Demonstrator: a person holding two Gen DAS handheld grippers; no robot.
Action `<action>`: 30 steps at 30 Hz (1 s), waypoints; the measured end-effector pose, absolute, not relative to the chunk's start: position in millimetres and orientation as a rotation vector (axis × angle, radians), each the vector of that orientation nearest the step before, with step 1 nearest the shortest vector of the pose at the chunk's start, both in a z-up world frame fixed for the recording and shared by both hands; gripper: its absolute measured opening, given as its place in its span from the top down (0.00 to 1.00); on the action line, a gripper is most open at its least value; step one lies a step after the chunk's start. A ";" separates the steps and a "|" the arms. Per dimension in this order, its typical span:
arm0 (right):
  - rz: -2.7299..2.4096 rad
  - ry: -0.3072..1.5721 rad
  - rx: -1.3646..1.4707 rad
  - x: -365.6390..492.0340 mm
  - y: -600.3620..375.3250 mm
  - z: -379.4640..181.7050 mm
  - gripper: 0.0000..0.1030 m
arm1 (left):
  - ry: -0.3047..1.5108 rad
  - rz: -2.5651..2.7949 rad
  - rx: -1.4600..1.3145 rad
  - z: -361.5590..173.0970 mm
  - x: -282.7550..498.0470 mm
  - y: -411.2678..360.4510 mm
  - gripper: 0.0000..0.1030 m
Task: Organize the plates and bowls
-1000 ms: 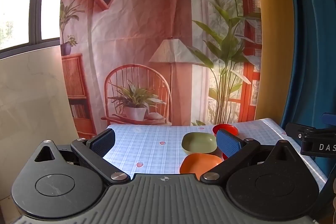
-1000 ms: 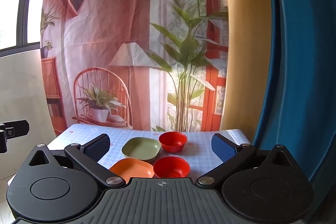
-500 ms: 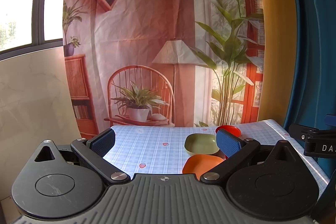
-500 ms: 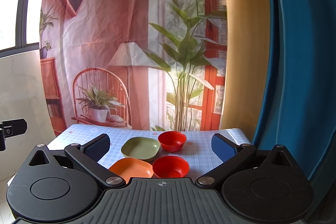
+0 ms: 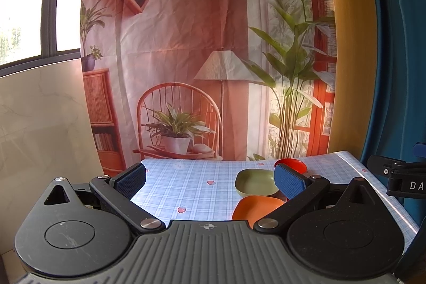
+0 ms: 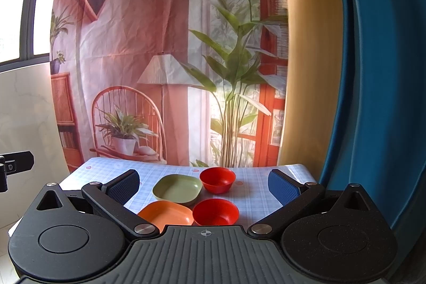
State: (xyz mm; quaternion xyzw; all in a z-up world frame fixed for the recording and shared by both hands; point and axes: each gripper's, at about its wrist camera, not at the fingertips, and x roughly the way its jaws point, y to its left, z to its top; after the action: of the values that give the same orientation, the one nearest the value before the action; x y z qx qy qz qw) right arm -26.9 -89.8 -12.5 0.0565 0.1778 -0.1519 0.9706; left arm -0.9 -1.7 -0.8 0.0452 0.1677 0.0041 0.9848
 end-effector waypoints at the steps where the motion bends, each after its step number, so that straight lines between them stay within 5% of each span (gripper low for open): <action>1: -0.306 0.359 0.114 -26.9 -90.0 -12.5 0.00 | 0.337 0.009 0.091 -0.8 -0.9 -1.7 0.00; 30: -0.302 0.360 0.111 -27.4 -90.1 -12.6 0.00 | 0.345 0.007 0.091 -3.0 -1.2 -2.4 0.00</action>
State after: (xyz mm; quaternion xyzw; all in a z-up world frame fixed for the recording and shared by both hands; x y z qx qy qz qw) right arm -27.4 -90.1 -12.6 0.0548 0.1784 -0.1496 0.9710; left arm -1.2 -2.4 -3.0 0.0452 0.1714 0.0035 0.9842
